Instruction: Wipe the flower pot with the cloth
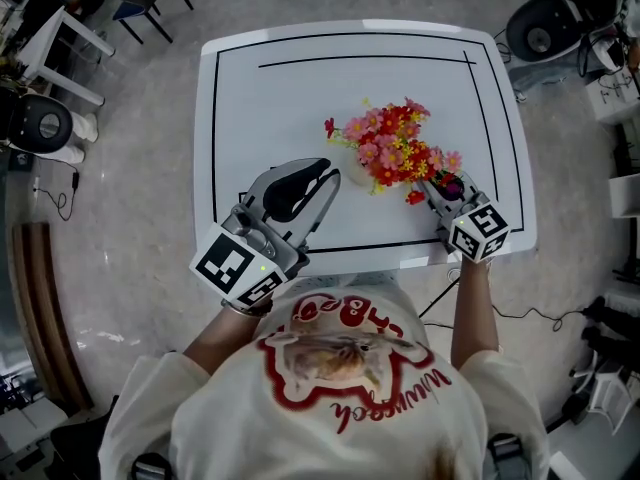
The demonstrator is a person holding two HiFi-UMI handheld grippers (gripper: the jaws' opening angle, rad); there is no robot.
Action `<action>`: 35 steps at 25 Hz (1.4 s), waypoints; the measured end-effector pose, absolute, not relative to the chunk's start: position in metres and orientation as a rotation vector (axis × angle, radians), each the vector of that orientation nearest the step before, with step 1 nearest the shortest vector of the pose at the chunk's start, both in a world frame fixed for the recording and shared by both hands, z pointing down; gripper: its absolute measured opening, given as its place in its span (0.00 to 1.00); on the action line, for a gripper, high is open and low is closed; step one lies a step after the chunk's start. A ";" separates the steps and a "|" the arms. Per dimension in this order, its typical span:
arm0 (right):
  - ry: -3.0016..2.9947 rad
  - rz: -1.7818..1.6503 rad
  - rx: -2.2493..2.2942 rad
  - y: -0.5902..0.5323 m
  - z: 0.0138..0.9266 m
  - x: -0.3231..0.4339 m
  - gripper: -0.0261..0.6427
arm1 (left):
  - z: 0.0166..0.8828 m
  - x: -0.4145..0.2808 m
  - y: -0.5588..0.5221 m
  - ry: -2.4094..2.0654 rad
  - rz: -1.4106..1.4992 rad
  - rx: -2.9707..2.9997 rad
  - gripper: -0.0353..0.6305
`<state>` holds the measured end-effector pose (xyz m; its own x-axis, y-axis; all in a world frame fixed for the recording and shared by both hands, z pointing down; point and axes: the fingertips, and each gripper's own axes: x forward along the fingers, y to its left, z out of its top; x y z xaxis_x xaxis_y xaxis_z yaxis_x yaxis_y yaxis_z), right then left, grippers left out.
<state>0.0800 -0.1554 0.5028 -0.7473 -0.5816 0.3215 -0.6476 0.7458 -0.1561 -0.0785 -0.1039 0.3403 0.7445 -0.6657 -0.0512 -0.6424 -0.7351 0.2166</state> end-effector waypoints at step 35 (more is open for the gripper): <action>-2.621 0.368 1.213 -0.128 0.501 0.069 0.13 | 0.346 -0.093 -0.079 -0.942 -0.198 2.779 0.15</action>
<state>0.0694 -0.1280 0.5010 -0.6308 -0.7117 0.3091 -0.7693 0.6257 -0.1294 -0.0935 -0.0793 0.3460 0.7879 -0.6127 -0.0623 -0.5859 -0.7769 0.2306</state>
